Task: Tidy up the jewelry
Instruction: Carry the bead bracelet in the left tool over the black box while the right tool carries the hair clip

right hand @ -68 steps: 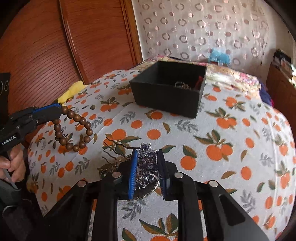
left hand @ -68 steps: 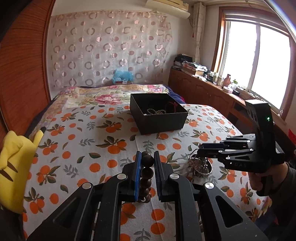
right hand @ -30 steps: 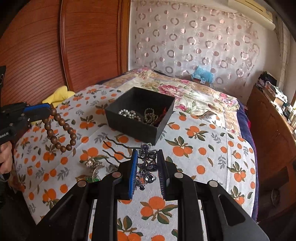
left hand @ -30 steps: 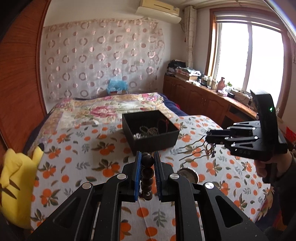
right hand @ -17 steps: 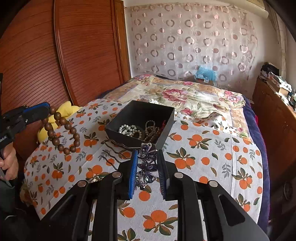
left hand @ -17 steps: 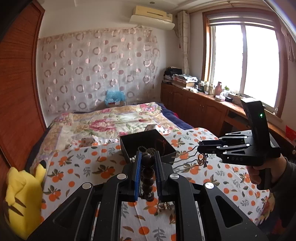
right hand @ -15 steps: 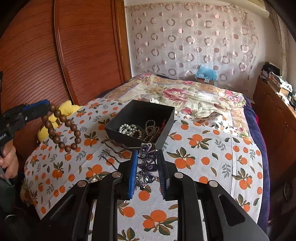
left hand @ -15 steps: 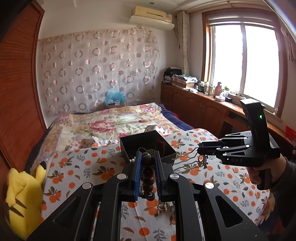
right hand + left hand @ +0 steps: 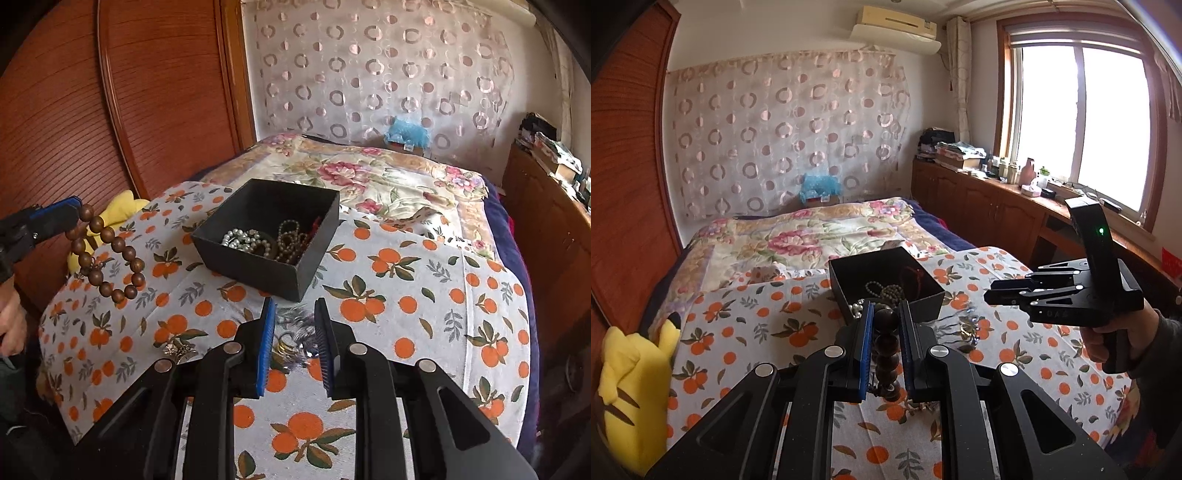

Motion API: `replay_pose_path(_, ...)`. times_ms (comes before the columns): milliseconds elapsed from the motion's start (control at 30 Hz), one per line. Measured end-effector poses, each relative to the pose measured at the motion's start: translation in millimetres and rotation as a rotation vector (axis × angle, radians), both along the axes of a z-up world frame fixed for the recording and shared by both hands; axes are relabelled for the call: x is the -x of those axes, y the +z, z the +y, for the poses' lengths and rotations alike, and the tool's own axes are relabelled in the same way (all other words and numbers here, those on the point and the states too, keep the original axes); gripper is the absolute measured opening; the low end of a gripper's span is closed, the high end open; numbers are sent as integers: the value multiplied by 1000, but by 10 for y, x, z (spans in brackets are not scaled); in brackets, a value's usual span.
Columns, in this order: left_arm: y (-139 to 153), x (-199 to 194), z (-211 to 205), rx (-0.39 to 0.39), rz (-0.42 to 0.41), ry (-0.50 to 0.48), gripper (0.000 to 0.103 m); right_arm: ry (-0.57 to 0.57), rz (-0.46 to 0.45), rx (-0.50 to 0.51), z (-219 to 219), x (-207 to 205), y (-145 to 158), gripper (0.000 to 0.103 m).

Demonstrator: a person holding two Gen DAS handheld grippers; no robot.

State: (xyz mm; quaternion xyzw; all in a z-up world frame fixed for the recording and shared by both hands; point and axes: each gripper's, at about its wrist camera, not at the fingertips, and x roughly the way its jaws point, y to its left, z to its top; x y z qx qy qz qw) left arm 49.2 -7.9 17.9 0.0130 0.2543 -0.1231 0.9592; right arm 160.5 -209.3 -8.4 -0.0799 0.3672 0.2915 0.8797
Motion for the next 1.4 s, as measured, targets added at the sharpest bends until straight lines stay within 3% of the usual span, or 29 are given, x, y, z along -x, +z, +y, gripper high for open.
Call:
replay_pose_path(267,-51,15,9,-5,7,-6,12,-41,42,12,-96,-150,-206,24)
replay_pose_path(400,-85,-4,4,-6,15,-6,12,-51,77,19,-58,-245,-391,31)
replay_pose_path(600,-101,-10,-7,-5,18,-6,12,-66,158,-51,-34,-425,-560,42)
replay_pose_path(800,-157,-24,13,0,25,-1,12,-93,225,-51,-26,-480,-689,44)
replay_pose_path(933,-156,-23,18,-2,25,-3,12,-93,214,-18,34,-466,-695,44)
replay_pose_path(967,-163,-24,19,-2,25,-4,12,-78,219,-25,54,-459,-692,31)
replay_pose_path(1067,-161,-27,25,-1,24,-1,12,-66,206,0,98,-428,-664,26)
replay_pose_path(1200,-161,-27,21,0,23,0,12,-62,175,44,106,-373,-616,26)
replay_pose_path(1400,-184,-24,43,2,23,0,12,-45,48,159,116,-207,-327,25)
